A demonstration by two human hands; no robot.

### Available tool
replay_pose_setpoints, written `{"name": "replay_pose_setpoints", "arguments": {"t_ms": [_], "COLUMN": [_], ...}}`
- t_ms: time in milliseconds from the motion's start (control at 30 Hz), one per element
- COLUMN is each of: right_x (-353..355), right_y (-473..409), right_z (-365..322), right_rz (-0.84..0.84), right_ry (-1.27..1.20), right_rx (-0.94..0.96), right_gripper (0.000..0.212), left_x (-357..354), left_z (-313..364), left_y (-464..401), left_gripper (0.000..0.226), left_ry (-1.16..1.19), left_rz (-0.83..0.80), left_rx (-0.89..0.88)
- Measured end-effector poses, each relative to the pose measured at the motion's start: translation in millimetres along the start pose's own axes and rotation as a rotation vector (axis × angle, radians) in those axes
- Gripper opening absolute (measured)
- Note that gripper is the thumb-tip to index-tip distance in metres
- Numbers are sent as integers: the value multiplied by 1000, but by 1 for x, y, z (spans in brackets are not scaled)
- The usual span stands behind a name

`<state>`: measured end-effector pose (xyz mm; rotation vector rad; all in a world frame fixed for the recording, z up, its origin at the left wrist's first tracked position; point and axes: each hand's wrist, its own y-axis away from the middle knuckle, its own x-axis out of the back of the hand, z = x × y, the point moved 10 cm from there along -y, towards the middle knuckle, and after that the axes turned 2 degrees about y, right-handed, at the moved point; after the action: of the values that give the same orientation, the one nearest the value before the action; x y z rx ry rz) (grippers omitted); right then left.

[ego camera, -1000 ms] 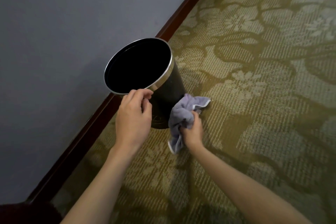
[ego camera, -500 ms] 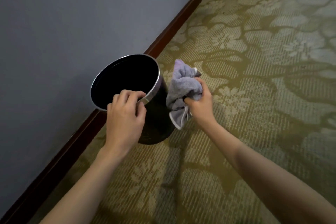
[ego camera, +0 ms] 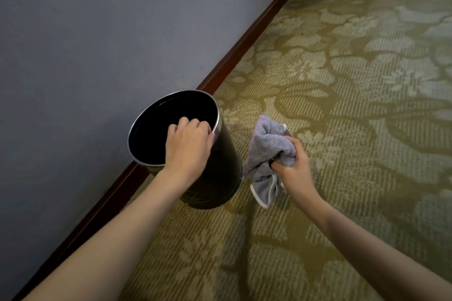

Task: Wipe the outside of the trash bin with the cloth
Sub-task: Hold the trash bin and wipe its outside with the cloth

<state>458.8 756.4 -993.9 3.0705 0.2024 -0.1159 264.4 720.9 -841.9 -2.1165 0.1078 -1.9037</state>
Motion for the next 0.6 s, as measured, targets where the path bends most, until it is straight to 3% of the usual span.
{"name": "replay_pose_setpoints", "arguments": {"t_ms": [167, 367, 600], "right_x": [-2, -6, -15], "right_y": [0, 8, 13], "right_z": [2, -5, -17], "right_rz": [28, 21, 1], "right_ry": [39, 106, 172], "right_rx": [-8, 41, 77], "right_gripper": [61, 62, 65], "left_x": [-3, -8, -6], "left_z": [7, 11, 6], "left_y": [-11, -24, -5], "left_gripper": [30, 10, 11], "left_ry": [11, 40, 183], "left_rz": [-35, -72, -149], "left_rx": [29, 43, -180]}}
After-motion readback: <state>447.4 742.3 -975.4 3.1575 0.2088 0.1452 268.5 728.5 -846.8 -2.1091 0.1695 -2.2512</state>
